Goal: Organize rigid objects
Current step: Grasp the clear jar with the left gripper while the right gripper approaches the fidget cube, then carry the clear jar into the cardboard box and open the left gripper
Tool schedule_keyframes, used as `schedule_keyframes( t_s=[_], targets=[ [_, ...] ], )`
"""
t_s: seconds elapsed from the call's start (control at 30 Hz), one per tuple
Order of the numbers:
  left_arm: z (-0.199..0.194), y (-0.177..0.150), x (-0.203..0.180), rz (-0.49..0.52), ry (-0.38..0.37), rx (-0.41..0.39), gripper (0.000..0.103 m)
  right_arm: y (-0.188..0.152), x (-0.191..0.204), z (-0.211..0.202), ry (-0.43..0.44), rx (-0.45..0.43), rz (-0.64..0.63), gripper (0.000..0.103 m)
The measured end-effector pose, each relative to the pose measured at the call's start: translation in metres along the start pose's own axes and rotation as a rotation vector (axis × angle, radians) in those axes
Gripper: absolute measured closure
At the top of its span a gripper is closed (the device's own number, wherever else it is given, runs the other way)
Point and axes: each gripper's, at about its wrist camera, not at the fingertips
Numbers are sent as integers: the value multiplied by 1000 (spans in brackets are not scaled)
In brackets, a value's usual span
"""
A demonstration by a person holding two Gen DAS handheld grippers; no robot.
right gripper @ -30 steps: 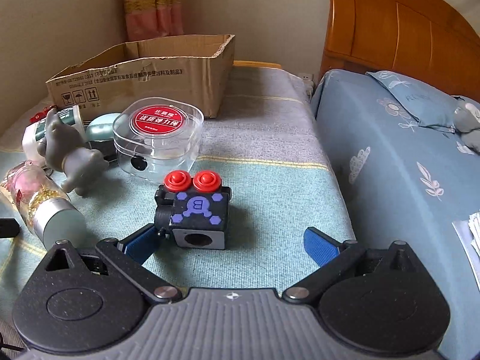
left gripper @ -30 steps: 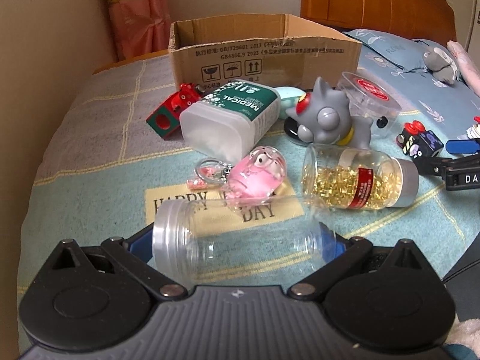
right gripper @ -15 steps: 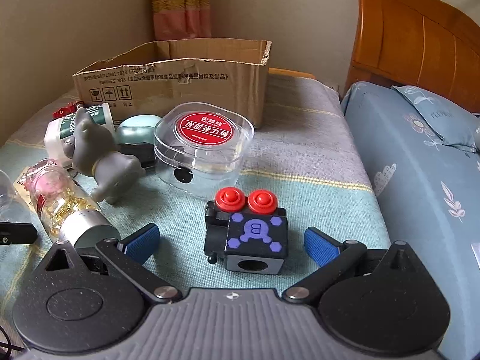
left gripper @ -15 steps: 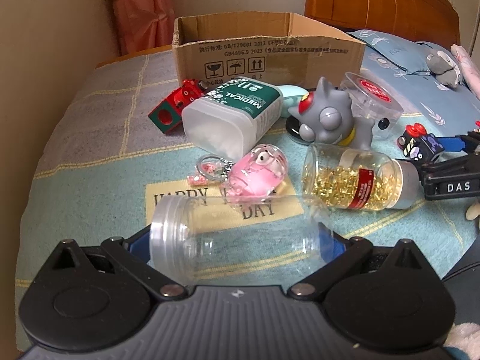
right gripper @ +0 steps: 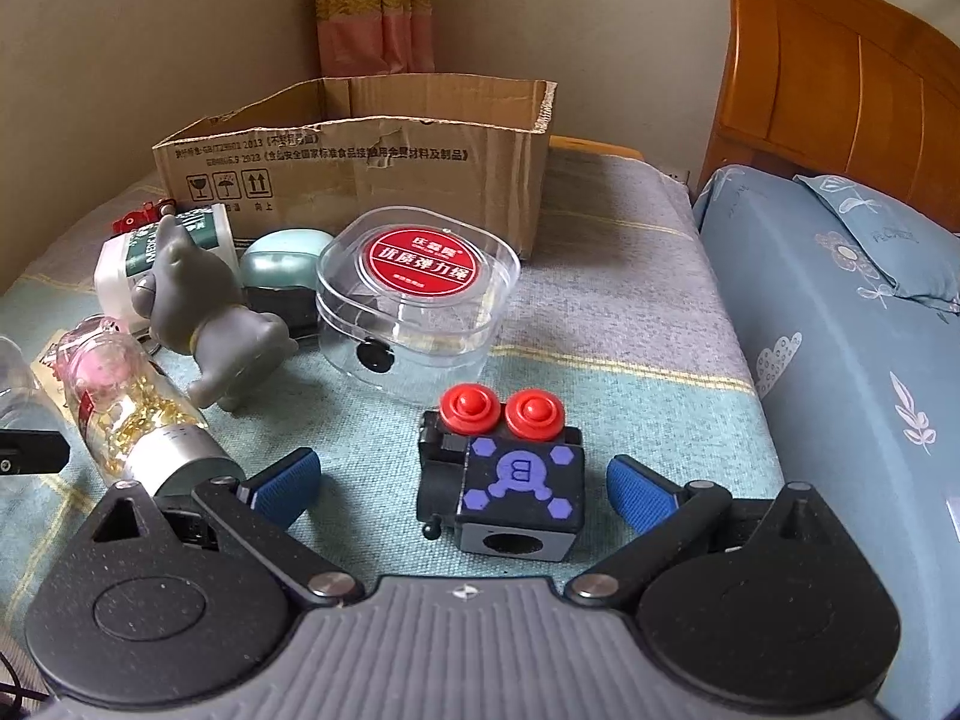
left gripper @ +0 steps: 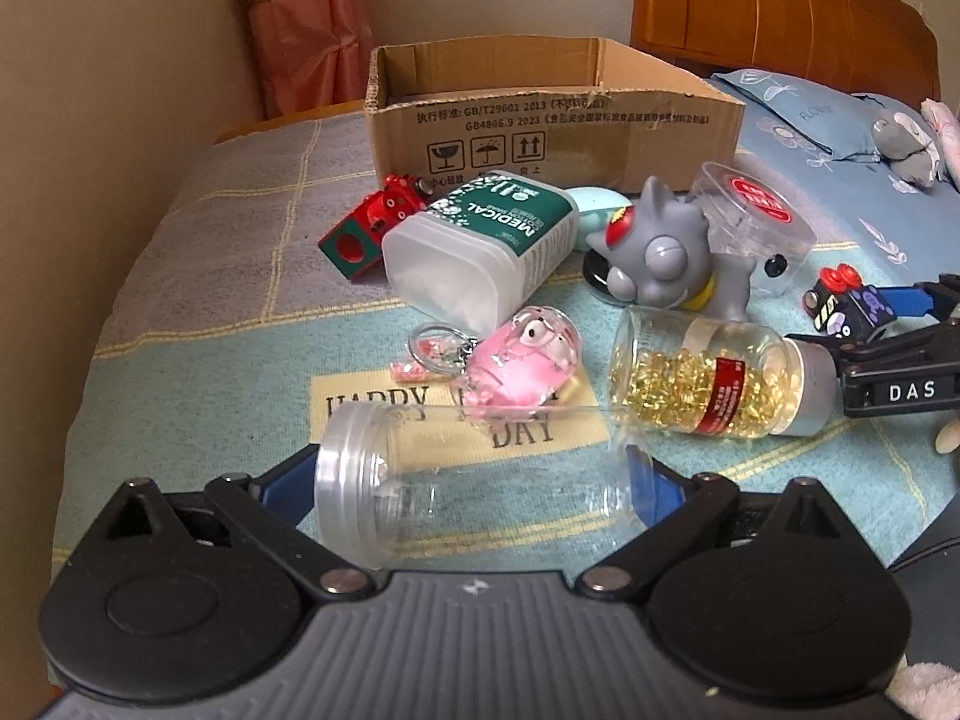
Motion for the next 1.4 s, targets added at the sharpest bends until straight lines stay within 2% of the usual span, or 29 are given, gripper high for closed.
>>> schedule_keyframes(
  t_s=[0.07, 0.13, 0.27, 0.33, 0.37, 0.53, 0.8, 1.13, 1.4],
  targets=[
    [-1, 0, 0, -3, 0, -1, 9, 0, 1, -2, 1, -5, -8, 7],
    [-2, 0, 0, -6, 2, -2, 12, 2, 1, -4, 5, -10, -11, 19],
    [-3, 0, 3, -16, 11, -3, 12, 3, -1, -7, -12, -7, -7, 31],
    [-3, 1, 5, -21, 9, -2, 12, 4, -4, -8, -14, -7, -2, 44],
    [-3, 1, 6, -23, 9, -3, 12, 4, -5, -9, -12, -6, -3, 45],
    [-4, 6, 10, -12, 3, -4, 12, 6, -6, -10, -6, 6, -24, 45],
    [-11, 33, 21, 46, -39, 7, 12, 26, -5, -22, 71, 9, -78, 46],
    [-8, 106, 28, 116, -68, -42, 12, 74, -6, -39, 162, -23, -123, 47],
    [39, 182, 22, 128, -91, -77, 12, 126, -11, -31, 175, -93, -163, 47]
  ],
)
Point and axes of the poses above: each gripper's, at about its wrist camera, not at the fingertips, and z roughly the way its jaws point, x to its left, y to its top, and after that the axes turned 11 degrees about -x, right-handed
